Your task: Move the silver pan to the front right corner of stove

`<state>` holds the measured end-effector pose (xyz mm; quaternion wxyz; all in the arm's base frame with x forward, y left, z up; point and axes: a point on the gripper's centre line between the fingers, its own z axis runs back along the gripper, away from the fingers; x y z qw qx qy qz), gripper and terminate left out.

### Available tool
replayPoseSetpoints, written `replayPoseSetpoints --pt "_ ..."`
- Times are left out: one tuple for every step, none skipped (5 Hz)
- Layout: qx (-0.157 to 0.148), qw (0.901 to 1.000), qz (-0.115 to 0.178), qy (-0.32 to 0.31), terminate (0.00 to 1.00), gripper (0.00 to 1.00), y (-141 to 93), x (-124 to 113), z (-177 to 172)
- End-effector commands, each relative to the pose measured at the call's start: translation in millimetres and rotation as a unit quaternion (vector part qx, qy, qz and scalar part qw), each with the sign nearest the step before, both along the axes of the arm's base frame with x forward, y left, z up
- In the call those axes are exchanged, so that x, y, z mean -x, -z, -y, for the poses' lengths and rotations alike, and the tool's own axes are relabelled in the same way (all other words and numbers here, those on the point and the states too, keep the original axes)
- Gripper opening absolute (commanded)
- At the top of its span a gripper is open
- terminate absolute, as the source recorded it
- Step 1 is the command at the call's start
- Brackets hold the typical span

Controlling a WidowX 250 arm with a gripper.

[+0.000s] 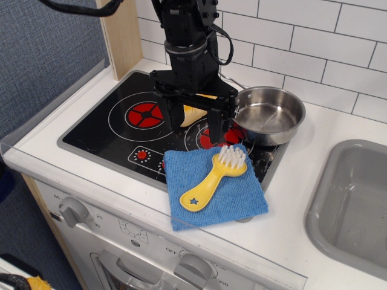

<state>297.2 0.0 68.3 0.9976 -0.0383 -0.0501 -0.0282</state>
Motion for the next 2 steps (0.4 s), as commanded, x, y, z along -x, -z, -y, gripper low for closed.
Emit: replayPoseSetpoints --pt "0.000 1.0000 0.000 0.000 0.00 1.00 0 0 0" --pt "-0.010 0.9998 0.008 0.016 0.00 1.00 5 -24 30"
